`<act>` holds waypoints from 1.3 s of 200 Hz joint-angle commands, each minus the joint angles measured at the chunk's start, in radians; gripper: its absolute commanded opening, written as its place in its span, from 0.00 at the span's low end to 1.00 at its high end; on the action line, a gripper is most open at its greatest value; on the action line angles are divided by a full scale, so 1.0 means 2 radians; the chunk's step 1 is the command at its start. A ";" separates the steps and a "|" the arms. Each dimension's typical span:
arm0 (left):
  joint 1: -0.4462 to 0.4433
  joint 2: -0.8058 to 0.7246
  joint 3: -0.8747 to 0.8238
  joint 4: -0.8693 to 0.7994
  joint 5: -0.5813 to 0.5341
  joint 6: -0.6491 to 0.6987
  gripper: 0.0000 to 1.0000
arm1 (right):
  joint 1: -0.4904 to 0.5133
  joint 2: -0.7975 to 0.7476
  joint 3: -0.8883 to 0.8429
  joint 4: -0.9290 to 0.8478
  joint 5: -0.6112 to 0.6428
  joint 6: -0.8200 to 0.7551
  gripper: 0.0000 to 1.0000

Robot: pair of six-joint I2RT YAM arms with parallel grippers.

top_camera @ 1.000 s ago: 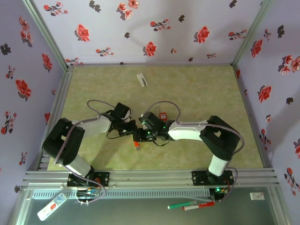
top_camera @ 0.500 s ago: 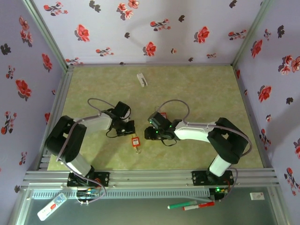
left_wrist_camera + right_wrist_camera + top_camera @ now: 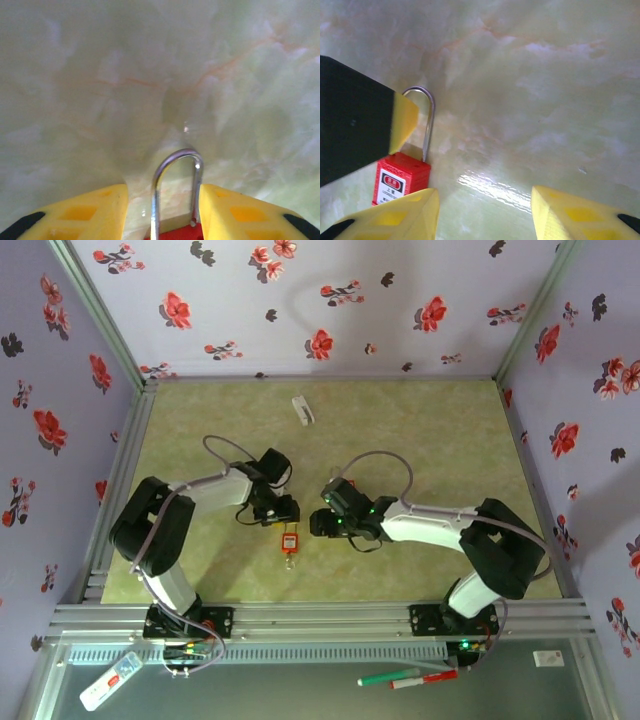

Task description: Unlock with the key

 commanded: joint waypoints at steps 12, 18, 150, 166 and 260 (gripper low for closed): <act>0.004 -0.002 0.007 -0.051 -0.044 -0.001 0.47 | 0.014 -0.005 -0.007 0.016 0.003 -0.004 0.54; 0.004 -0.008 0.006 -0.050 -0.044 -0.005 0.49 | 0.019 -0.003 -0.004 0.016 0.005 -0.003 0.55; 0.140 -0.348 -0.045 -0.055 -0.044 -0.030 0.89 | 0.148 0.213 0.290 -0.281 0.199 0.067 0.69; 0.140 -0.362 -0.054 -0.058 -0.044 -0.027 0.89 | 0.150 0.225 0.305 -0.298 0.215 0.075 0.66; 0.142 -0.380 -0.069 -0.063 -0.042 -0.014 0.89 | 0.162 0.256 0.337 -0.331 0.218 0.068 0.36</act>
